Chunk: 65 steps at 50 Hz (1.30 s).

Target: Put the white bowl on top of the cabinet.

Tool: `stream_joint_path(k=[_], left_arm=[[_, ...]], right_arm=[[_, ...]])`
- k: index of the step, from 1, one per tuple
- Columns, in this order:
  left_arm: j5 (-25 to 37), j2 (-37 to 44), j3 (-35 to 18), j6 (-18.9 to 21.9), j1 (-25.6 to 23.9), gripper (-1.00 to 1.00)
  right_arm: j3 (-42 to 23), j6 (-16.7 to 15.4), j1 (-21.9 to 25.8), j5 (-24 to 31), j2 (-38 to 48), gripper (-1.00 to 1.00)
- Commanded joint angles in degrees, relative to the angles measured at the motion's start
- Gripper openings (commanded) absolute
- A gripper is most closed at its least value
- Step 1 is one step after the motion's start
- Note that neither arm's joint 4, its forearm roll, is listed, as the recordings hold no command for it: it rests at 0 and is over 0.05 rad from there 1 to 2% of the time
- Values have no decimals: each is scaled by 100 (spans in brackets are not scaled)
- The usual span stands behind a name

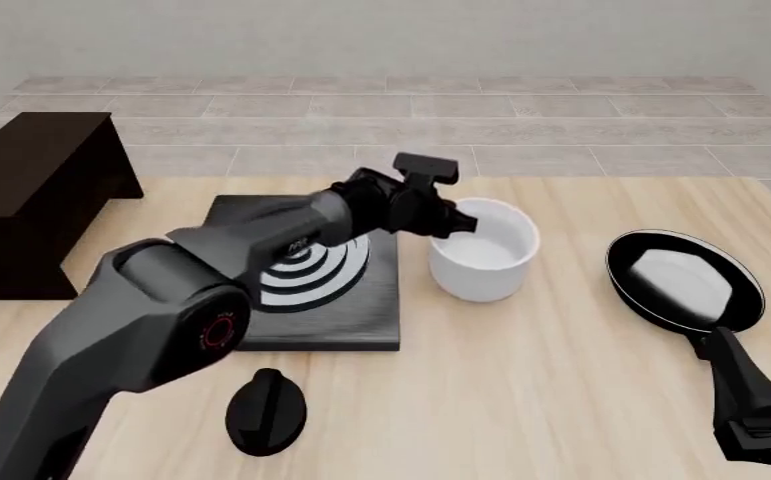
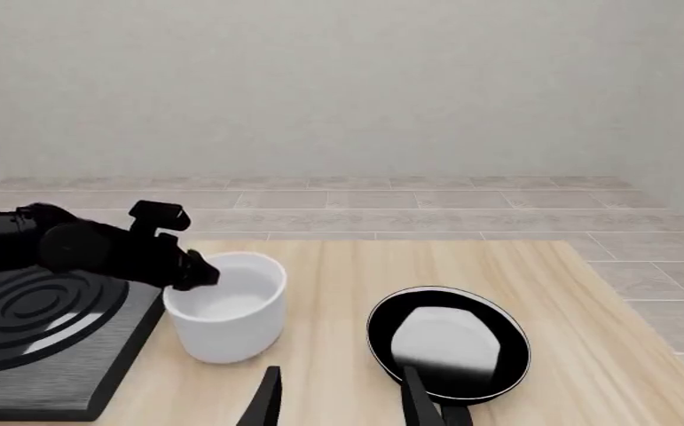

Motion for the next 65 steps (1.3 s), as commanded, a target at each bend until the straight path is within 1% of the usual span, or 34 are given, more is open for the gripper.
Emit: stream_joint_path(k=[1, 30, 41, 50, 59, 65], left_arm=[[-217, -595, 487, -40, -114, -100], [-501, -1705, 1415, -98, -249, -100], [-516, -2165, 1692, -95, -299, -100], [-528, -2507, 1905, -49, -254, -100], [-647, -2953, 2359, -60, -249, -100], [-675, -3124, 2519, -24, -184, -100]], right_arm=[[0, 0, -1, 1, -1, 100], [0, 0, 0, 0, 0, 100], [0, -1, -1, -1, 2, 100], [0, 1, 0, -1, 3, 100], [0, 1, -1, -1, 1, 100], [0, 2, 0, 1, -1, 100]])
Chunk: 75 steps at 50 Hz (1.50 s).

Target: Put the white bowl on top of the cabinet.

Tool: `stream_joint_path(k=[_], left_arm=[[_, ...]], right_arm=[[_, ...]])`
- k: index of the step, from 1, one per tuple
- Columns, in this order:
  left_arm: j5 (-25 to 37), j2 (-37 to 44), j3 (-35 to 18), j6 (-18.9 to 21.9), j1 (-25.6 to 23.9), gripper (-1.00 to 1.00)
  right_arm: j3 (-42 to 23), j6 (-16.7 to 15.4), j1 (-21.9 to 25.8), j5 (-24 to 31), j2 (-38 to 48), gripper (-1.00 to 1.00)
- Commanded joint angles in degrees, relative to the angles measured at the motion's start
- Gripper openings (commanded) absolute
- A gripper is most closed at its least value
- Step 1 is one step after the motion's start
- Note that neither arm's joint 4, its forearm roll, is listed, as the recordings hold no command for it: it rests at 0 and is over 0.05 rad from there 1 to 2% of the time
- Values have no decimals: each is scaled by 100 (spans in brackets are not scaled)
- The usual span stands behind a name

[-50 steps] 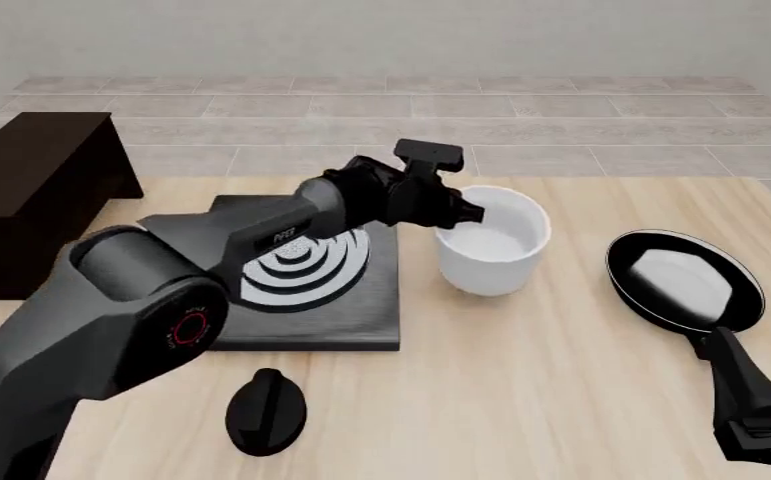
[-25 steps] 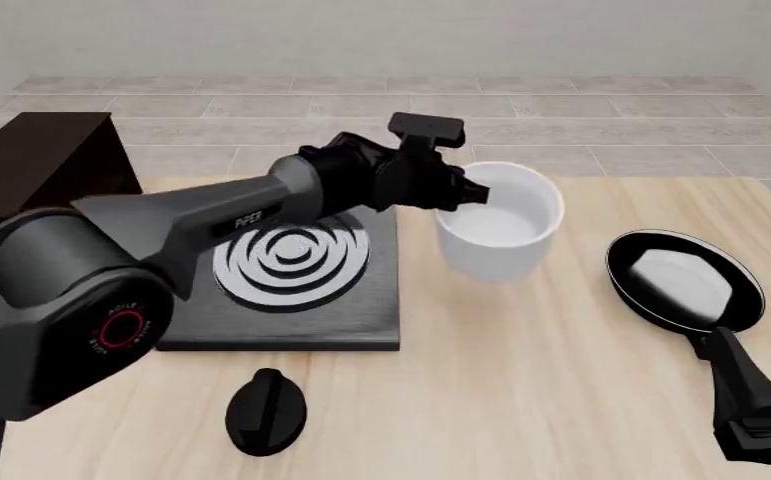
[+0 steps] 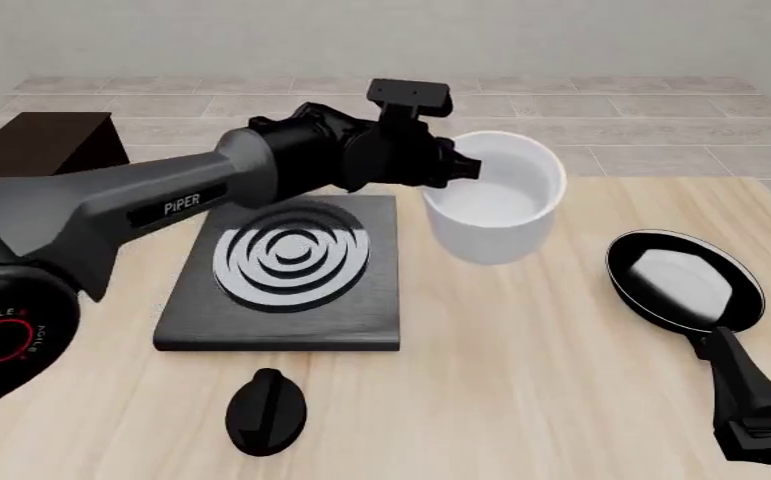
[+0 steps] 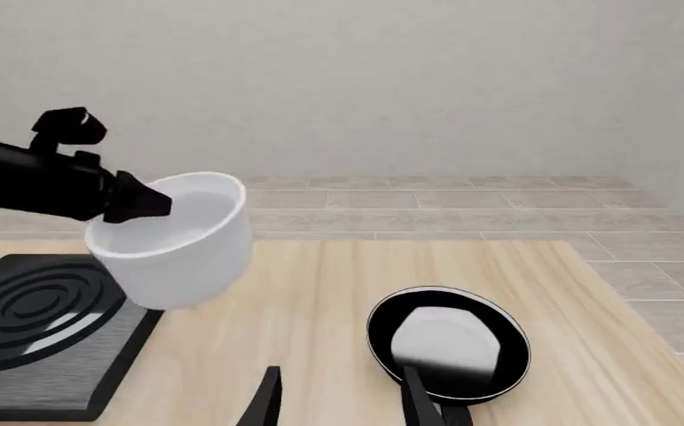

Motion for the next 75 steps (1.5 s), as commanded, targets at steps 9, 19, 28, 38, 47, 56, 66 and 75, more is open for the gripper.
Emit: stream_joint_path(k=[9, 19, 28, 38, 47, 56, 66, 75], left_arm=[[-169, -693, 557, 141, 207, -100], [-168, -898, 744, 278, 400, -100], [-92, -1017, 741, 347, 593, -100], [-37, -1093, 702, 364, 780, -100], [0, -1074, 642, 394, 1043, -100], [-26, -1134, 714, 419, 1254, -100], [26, -1289, 746, 497, 1557, -100], [9, -1367, 787, 441, 1803, -100]], right_arm=[[0, 0, 1, 1, -1, 100], [0, 0, 1, 2, -3, 100], [0, -1, 0, 1, -2, 100], [0, 0, 1, 2, -3, 100], [0, -1, 0, 0, 0, 100], [0, 0, 0, 1, -2, 100], [0, 0, 1, 0, 0, 100], [0, 0, 1, -1, 1, 100]])
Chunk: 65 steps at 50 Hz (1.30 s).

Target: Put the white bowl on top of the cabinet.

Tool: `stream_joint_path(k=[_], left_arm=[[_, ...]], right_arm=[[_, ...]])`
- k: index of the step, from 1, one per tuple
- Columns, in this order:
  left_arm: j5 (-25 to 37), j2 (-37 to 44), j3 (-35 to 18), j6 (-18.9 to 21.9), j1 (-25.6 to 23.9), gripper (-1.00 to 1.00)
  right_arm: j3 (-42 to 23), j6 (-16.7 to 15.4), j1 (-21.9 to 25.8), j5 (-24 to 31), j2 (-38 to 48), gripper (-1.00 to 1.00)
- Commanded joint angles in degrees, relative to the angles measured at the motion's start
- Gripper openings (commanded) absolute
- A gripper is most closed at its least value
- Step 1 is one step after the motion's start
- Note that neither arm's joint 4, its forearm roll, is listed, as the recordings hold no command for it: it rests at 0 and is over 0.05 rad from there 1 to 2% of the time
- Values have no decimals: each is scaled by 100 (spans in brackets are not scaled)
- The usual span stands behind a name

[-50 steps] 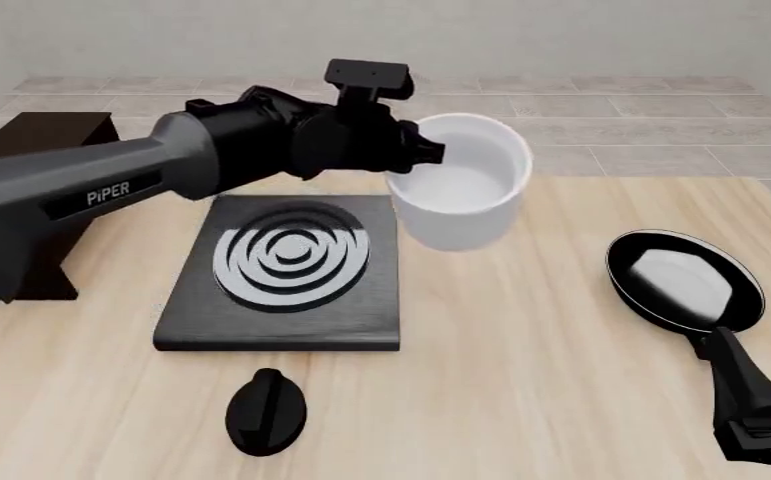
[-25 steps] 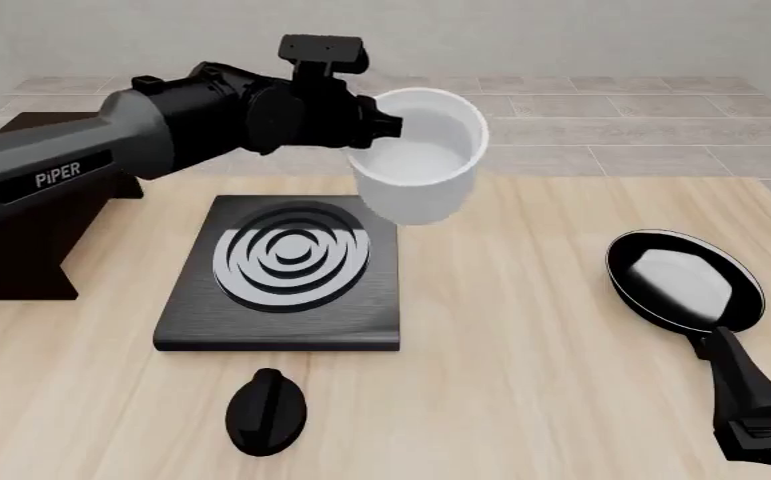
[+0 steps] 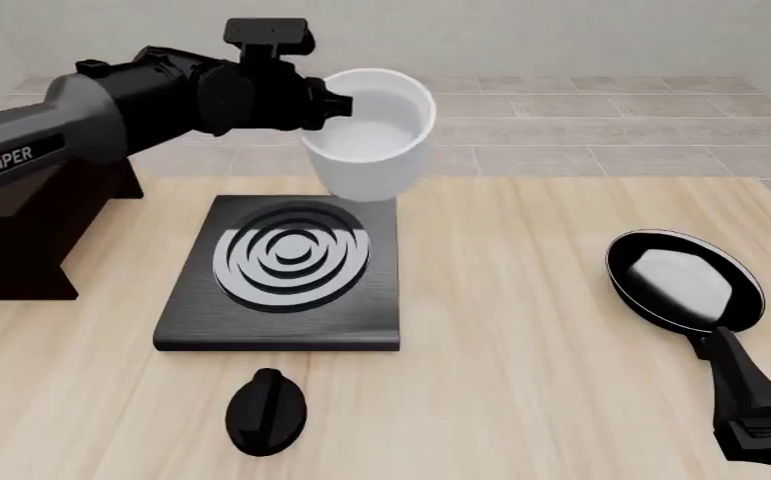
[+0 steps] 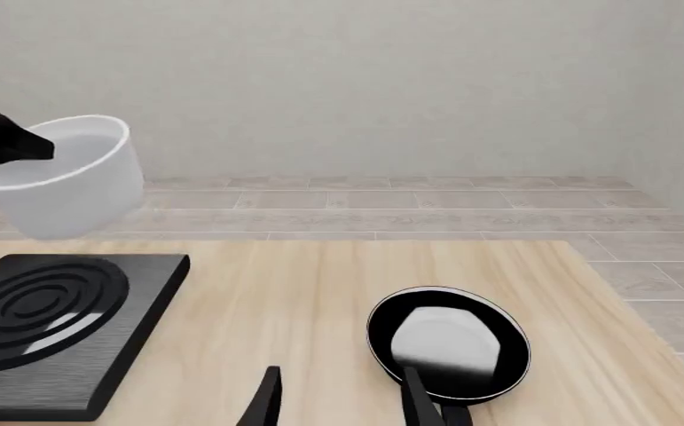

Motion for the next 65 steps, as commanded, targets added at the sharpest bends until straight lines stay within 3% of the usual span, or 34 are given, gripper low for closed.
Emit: stream_joint_path(k=[1, 24, 65], left_arm=[[-10, -190, -32, 35, 296, -100], [35, -296, -80, 51, 961, -100], [247, -550, -308, -84, 1690, -100]], right_arm=[[0, -1, 0, -1, 2, 100], [0, 0, -1, 2, -4, 100], [0, -1, 0, -1, 1, 100]])
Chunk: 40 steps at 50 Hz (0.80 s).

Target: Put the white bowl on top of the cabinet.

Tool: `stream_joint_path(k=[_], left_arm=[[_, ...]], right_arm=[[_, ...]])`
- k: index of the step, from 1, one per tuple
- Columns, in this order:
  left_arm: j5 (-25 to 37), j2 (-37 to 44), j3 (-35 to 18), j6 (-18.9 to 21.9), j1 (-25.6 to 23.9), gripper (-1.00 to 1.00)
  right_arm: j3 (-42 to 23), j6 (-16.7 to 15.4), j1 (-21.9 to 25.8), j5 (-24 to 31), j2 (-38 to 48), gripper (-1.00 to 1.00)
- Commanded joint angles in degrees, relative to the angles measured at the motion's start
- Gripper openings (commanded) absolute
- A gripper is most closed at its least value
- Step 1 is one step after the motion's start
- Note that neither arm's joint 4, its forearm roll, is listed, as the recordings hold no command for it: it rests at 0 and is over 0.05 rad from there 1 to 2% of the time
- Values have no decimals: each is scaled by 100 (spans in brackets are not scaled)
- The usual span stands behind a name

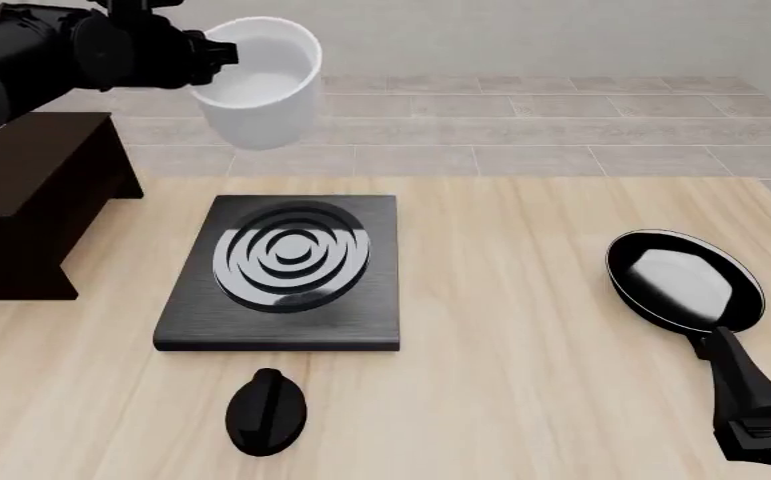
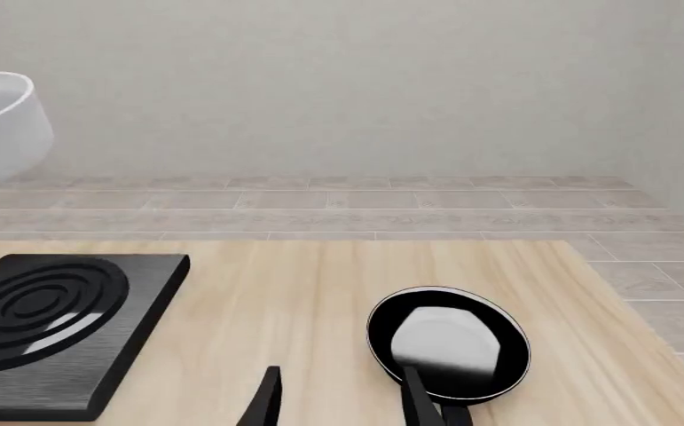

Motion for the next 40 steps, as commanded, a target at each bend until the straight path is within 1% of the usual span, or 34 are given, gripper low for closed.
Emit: stream_joint_path(k=[1, 40], left_arm=[[76, -172, -176, 7, 225, -100], [130, -363, -198, -5, 957, -100]], right_arm=[[0, 1, -1, 0, 0, 100], [0, 0, 1, -1, 2, 100]])
